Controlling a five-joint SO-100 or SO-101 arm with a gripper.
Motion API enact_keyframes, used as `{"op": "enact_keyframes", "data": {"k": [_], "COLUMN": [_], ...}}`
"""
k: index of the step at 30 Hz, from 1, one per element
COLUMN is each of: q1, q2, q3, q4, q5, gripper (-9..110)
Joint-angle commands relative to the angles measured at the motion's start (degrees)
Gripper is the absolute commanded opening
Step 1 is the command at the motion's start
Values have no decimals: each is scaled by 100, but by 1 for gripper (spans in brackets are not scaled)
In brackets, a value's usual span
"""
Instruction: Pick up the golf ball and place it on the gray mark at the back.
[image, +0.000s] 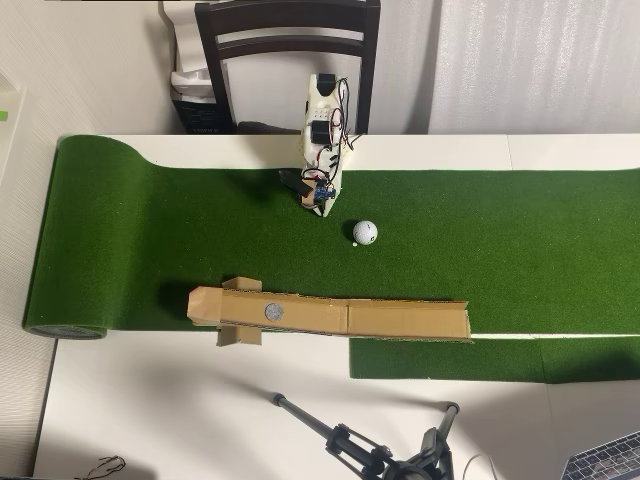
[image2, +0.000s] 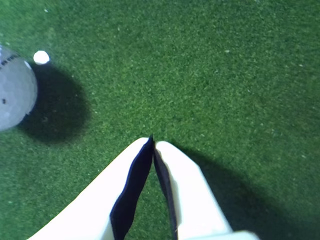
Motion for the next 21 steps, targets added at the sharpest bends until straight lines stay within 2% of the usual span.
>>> {"op": "enact_keyframes", "data": {"k": [1, 21], "q1": [44, -26], "q2": [466, 466], "q3": [501, 193], "q4": [-97, -79], "q5": [-35, 18], "gripper": [0, 2]}}
